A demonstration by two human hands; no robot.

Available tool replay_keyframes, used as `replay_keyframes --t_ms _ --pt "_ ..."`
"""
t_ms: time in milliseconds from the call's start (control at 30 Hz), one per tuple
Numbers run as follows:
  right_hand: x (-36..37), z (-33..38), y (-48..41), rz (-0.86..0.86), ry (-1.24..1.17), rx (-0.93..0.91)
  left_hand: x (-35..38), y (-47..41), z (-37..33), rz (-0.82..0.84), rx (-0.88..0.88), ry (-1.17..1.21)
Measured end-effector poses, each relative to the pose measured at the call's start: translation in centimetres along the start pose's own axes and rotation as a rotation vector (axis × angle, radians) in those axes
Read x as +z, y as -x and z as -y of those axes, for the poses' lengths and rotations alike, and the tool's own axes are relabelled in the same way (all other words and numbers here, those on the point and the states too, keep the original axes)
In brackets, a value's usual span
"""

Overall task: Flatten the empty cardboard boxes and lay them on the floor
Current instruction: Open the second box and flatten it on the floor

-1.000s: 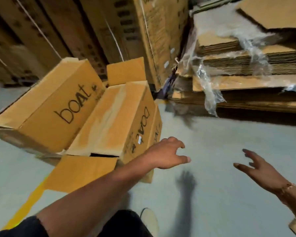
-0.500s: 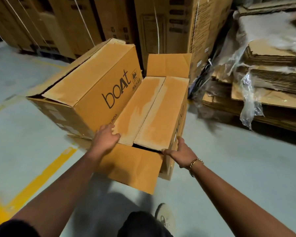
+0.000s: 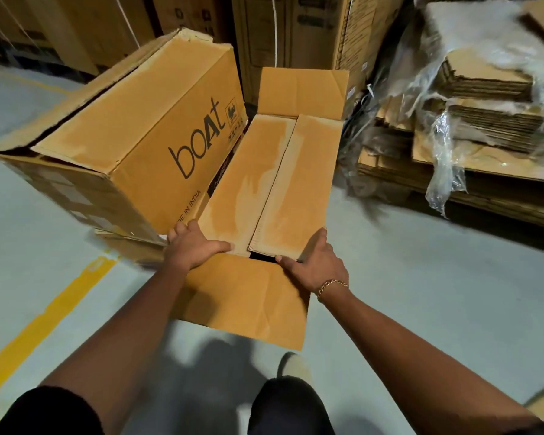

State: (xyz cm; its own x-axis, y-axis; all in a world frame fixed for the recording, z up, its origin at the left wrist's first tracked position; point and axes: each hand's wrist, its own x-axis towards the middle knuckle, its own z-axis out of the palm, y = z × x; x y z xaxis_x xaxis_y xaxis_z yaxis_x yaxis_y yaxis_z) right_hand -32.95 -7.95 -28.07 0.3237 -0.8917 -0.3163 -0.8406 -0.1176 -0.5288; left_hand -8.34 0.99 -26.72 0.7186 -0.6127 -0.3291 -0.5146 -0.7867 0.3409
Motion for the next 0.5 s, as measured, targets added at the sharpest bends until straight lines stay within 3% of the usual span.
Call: replay_keyframes --t_ms 233,333,400,500 --pt "-2.3 -4.0 0.1 -0.057 -0.324 0.082 0.5 0.6 0.5 0.056 0.016 0.204" --pt "-2.9 -7.0 -0.7 -0.046 -0.639 0.195 1.3 1.1 0.7 0.099 -0.051 0.325" --pt "-3.2 -8.4 -1.6 0.068 -0.803 0.292 1.6 1.2 0.2 0.124 -0.119 0.580" --pt "-2.5 -9.2 -3.3 0.240 -0.835 0.383 1.9 0.6 0.4 0.248 -0.212 0.956"
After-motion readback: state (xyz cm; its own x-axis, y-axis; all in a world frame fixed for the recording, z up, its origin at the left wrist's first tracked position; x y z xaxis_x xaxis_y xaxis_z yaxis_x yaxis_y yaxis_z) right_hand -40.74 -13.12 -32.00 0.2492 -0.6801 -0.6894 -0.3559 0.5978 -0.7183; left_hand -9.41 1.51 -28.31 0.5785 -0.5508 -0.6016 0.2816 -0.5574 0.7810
